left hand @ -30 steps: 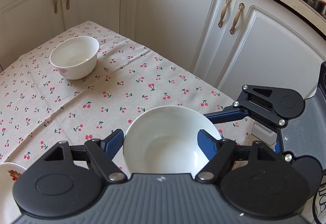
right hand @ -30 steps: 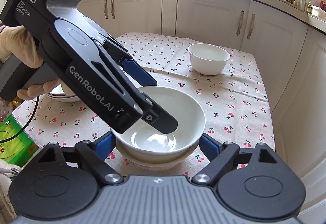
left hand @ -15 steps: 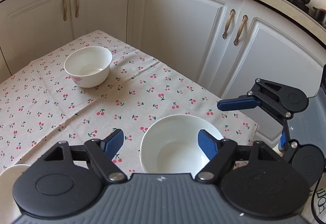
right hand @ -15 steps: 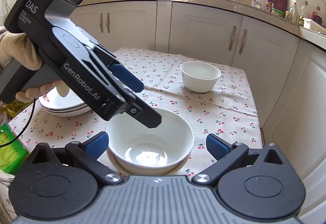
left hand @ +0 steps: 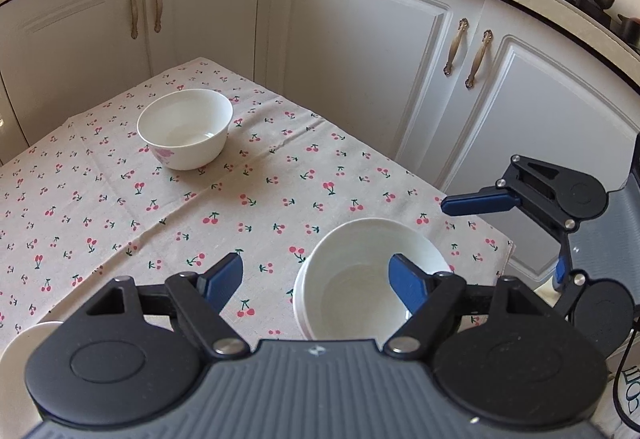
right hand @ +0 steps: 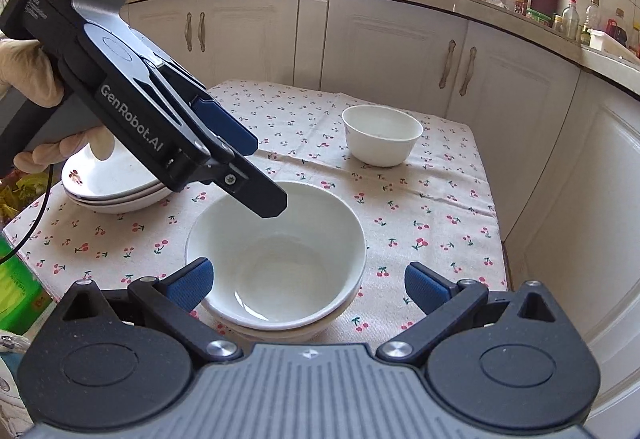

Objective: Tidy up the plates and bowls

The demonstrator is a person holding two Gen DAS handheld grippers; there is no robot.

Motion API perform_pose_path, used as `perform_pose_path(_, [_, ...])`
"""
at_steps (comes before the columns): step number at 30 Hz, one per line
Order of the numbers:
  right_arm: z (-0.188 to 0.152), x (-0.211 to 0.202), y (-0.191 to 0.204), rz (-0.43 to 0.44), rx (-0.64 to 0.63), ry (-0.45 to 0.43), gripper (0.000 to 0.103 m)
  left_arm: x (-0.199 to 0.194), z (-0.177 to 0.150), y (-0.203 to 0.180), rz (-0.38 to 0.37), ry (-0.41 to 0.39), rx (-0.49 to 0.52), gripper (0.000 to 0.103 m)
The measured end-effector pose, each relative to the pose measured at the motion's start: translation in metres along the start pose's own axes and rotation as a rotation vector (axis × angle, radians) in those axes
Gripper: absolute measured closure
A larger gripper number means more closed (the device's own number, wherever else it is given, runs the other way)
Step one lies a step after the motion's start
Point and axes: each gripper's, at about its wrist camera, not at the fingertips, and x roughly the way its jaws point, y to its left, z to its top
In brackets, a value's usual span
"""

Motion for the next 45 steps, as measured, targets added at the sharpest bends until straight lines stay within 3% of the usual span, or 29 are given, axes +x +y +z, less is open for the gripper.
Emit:
perform_pose_path(7, [0.021,-0.003,-0.019,-0.005,-0.029,-0.026,0.000,0.005,0.017,0.018,0.024,-0.011,-0.007,0.023])
perform_pose_path(17, [0.053,0.025,-0.060,0.019,-0.055,-0.030,0.000,0.033,0.050,0.055,0.059,0.003,-0.025,0.023])
perform_pose_path(29, [0.085,0.098,-0.110,0.101,-0.092,-0.018,0.000,0.086,0.089,0.112,0.115,0.009,-0.095,0.023])
perform_pose_path(45, [0.102,0.186,-0.120,0.175,-0.147,0.014,0.002,0.135,0.109,0.143,0.111,0.040,-0.126,0.024])
